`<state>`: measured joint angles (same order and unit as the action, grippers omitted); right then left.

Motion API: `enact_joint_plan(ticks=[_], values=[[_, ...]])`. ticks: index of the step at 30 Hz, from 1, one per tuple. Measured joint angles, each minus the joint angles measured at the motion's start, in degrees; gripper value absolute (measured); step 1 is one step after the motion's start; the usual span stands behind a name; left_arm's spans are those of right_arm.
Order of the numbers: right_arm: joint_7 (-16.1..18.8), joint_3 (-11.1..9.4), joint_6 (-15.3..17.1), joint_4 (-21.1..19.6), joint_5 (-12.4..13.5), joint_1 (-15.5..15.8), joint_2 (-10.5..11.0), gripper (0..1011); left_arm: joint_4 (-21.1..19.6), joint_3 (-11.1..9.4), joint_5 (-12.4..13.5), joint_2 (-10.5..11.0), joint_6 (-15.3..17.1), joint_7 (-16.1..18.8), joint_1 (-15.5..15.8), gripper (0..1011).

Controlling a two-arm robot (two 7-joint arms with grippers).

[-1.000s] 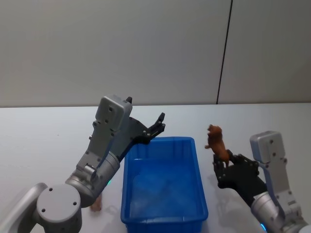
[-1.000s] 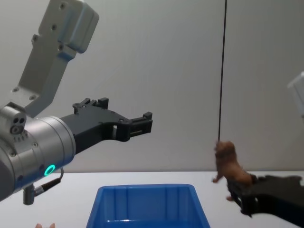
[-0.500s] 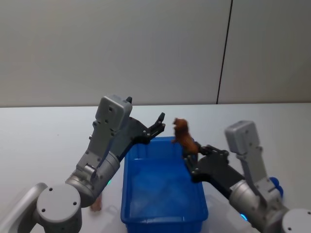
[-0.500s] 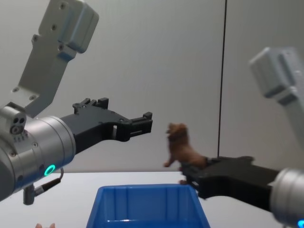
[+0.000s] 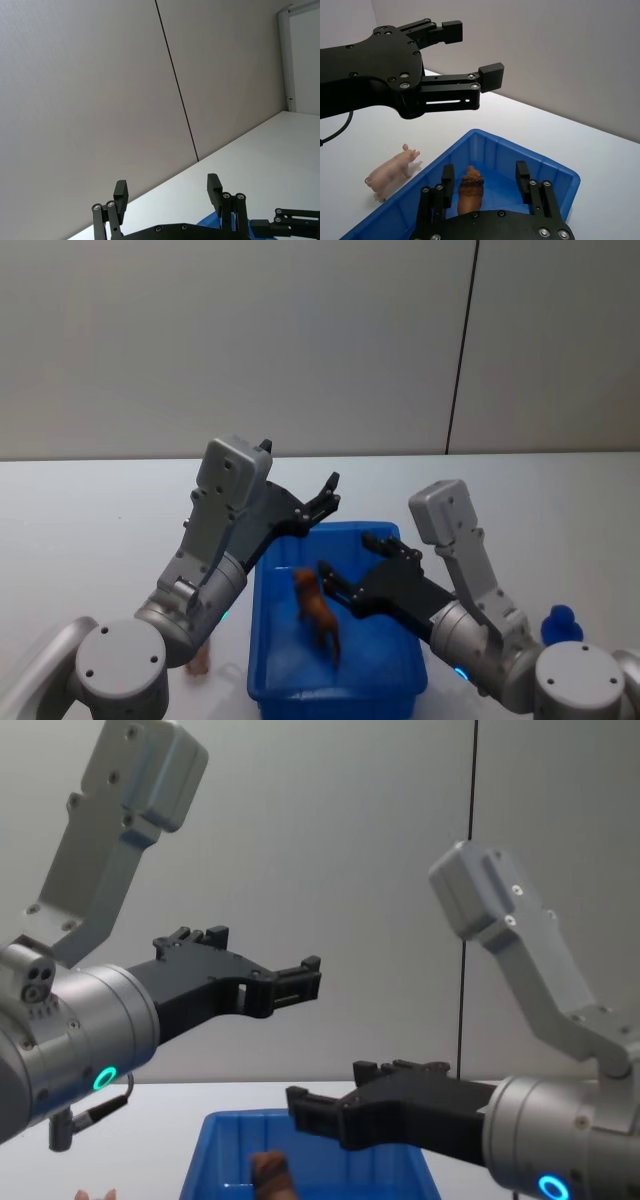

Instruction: Pick up the two dolls from the table and place them into the box.

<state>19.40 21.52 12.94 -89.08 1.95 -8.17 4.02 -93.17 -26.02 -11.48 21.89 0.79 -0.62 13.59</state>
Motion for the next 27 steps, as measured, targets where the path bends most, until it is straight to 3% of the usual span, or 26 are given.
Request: enact_joint_plan(ticks=[7, 12, 27], values=[[-2.34, 0.19, 0.53, 0.25, -0.57, -0.17, -0.36, 918, 0.0, 0.0, 0.0, 0.0, 0.0, 0.0, 0.0, 1001], [-4.87, 0.17, 0.74, -0.78, -0.92, 0.56, -0.13, 1001, 0.0, 0.0, 0.0, 0.0, 0.0, 0.0, 0.0, 1001], [-15.56, -1.34, 2.21, -6.96, -1.09, 5.3, 2.62, 1001, 0.0, 0.0, 0.0, 0.0, 0.0, 0.0, 0.0, 1001]])
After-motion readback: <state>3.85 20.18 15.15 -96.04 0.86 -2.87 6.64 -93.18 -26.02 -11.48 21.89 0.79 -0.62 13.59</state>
